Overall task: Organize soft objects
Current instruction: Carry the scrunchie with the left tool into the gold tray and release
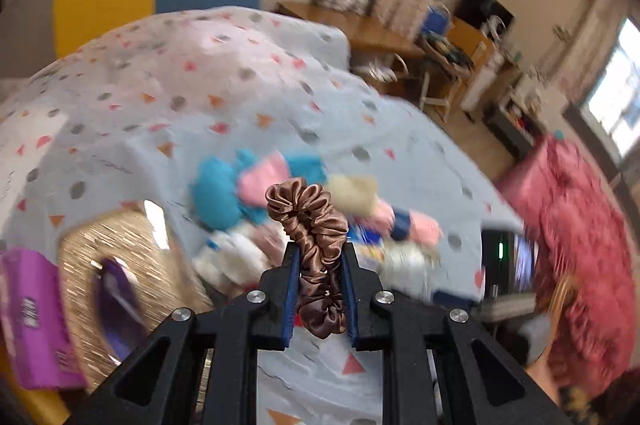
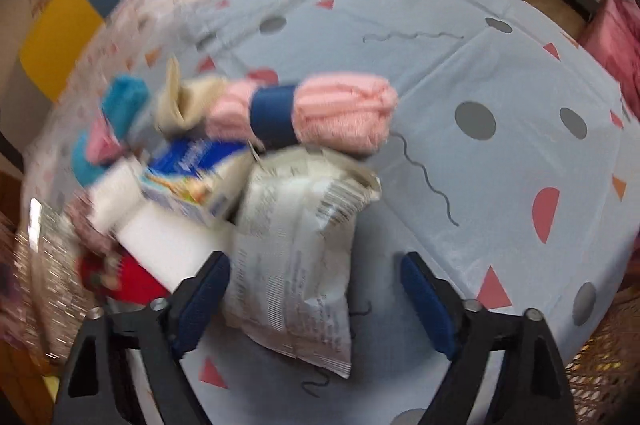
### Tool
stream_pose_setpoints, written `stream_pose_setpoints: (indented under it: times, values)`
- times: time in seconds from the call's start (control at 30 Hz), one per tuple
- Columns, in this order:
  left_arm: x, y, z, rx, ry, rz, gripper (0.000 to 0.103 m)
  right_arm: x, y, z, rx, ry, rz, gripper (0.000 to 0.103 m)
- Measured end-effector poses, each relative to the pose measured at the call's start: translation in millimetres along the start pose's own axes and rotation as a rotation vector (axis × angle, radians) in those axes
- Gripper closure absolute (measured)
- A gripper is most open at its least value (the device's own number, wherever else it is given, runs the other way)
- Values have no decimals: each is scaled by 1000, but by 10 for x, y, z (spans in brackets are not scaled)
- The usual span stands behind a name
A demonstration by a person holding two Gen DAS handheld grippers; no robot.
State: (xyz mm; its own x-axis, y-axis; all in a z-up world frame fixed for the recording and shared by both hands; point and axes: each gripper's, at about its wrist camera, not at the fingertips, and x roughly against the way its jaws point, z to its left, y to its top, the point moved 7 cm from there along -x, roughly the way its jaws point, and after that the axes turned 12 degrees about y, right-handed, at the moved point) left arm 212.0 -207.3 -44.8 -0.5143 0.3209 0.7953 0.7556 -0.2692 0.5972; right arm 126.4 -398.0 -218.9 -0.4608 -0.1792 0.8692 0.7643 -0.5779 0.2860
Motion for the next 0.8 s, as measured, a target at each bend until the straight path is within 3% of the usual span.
stream_pose_setpoints:
  times: [0.03,0.07,0.23,0.37,0.5,0.63,0.8]
  values:
    - [60,83,110,18,12,-17,84,11,-3,25,19,0,-7,25]
    - [122,173,231,33,31,-38,84,6,-17,49,32,6,-9,35]
    - [459,457,1033,121,136,-118,84,-37,-70,97,51,20,-7,36]
    - [724,388,1806,222,229,-149,84,-12,-43,92,58,16,-3,37]
    - [933,62,2661,354,322,-159,84,21,-33,70,59,16,-6,37]
    - [913,-499,3250,465,386,-104,84,18,-35,85,65,9,-11,37]
    - [564,-1166,3530,562,392,13,83,6,-40,127,78,-1,-15,37]
